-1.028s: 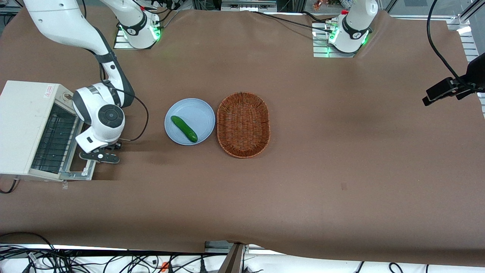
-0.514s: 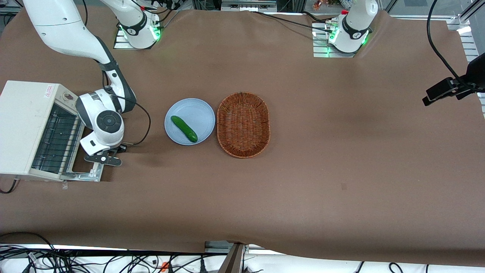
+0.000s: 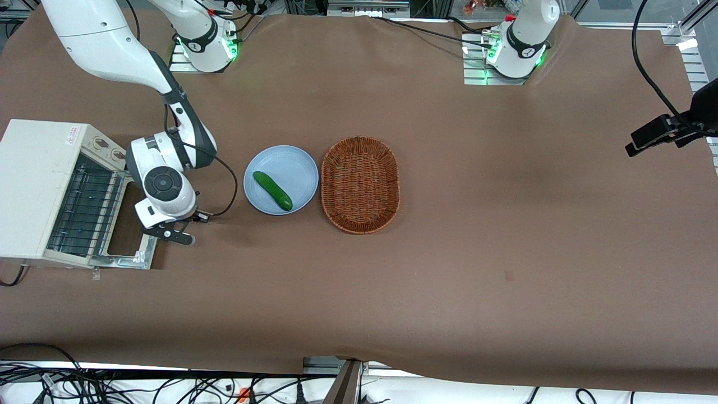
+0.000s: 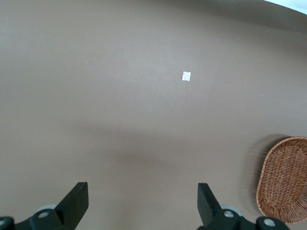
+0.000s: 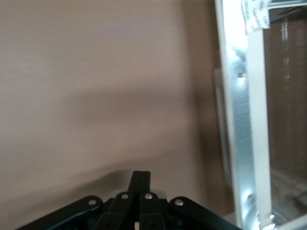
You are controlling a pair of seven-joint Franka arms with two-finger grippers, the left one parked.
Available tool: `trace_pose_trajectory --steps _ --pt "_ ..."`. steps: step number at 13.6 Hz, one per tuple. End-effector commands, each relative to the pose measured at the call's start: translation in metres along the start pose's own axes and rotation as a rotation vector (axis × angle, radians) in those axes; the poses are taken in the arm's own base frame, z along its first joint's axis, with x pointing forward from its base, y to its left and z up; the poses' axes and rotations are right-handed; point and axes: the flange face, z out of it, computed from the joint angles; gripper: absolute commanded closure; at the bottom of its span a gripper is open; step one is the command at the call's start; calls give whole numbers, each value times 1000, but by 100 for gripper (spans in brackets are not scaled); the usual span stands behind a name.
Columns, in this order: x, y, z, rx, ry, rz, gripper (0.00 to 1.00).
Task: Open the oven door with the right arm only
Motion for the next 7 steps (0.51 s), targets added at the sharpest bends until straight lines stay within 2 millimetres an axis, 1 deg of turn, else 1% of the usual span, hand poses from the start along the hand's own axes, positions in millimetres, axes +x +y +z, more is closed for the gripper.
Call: trace_pose_trajectory --steps 1,2,3,4,5,6,7 --pt "13 -7 -66 47 -70 51 48" --pt "19 -5 -87 57 -103 74 25" --pt "24 0 -108 72 -127 92 0" --pt "30 11 -132 105 -147 77 0" --pt "32 21 -162 165 -164 39 0" --pt "36 38 -186 223 -178 -4 0" --pt "39 60 -209 258 -184 -59 0"
